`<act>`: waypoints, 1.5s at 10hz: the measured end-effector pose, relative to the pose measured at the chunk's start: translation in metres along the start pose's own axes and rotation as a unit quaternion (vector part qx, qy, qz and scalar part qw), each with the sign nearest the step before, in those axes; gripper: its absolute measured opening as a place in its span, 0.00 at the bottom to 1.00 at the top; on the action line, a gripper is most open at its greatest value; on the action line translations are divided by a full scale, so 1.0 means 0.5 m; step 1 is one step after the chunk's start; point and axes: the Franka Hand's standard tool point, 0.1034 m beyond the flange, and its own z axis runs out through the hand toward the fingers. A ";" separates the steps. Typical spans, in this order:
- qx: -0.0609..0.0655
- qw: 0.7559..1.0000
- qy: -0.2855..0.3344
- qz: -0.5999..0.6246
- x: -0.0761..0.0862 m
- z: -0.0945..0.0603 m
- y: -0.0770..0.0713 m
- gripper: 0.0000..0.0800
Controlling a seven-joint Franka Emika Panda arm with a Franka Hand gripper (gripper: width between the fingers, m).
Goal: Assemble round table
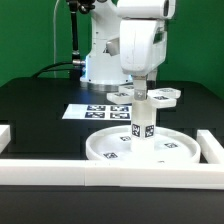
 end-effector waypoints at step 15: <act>0.003 0.967 0.004 0.254 -0.014 0.008 0.001 0.55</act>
Offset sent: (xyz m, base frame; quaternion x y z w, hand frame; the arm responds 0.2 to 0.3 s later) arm 0.0005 -0.0019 -0.0043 0.0056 -0.0038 -0.0110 0.9999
